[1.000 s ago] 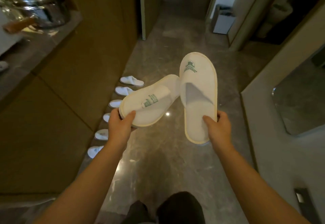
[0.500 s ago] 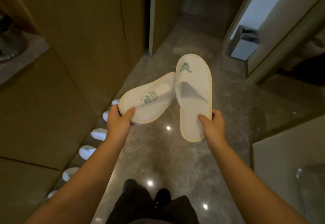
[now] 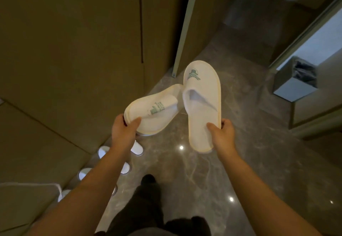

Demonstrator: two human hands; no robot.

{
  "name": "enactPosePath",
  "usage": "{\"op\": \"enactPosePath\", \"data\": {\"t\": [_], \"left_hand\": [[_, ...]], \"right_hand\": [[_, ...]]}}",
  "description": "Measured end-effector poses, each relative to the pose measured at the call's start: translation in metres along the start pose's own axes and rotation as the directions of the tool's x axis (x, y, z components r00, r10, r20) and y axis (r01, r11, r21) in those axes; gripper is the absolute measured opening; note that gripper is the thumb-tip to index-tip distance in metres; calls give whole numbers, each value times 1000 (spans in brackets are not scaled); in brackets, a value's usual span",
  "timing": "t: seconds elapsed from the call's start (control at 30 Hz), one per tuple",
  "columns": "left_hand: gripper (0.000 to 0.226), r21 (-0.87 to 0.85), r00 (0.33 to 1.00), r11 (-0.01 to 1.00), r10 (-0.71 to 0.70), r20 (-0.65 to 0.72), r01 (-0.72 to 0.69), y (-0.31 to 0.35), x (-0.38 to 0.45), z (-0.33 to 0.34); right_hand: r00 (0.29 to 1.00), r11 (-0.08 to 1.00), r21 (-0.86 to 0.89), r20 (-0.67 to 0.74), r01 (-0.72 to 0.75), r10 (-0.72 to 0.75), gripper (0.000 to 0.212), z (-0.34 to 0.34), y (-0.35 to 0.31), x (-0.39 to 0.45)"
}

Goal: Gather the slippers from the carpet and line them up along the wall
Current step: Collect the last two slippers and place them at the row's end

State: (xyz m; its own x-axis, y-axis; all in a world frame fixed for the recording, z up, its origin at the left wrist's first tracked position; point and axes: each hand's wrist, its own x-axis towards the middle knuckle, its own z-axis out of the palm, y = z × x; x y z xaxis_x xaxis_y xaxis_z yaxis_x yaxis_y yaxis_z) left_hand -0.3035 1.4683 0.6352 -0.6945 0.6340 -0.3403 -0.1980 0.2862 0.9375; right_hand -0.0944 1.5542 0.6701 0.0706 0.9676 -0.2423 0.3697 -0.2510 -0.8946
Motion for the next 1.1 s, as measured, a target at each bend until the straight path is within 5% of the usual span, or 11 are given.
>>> {"op": "enactPosePath", "data": {"t": [0.27, 0.57, 0.87, 1.1], "left_hand": [[25, 74, 992, 994, -75, -97, 82, 13, 114, 62], [37, 10, 886, 967, -229, -402, 254, -74, 224, 128], [27, -103, 812, 930, -360, -460, 354, -268, 347, 176], [33, -75, 834, 959, -274, -480, 272, -447, 433, 191]], "right_hand": [[977, 993, -99, 192, -68, 86, 32, 60, -15, 148], [899, 959, -280, 409, -42, 159, 30, 157, 51, 327], [892, 940, -340, 433, 25, 132, 26, 262, 237, 444], [922, 934, -356, 347, -41, 173, 32, 348, 411, 522]]}}
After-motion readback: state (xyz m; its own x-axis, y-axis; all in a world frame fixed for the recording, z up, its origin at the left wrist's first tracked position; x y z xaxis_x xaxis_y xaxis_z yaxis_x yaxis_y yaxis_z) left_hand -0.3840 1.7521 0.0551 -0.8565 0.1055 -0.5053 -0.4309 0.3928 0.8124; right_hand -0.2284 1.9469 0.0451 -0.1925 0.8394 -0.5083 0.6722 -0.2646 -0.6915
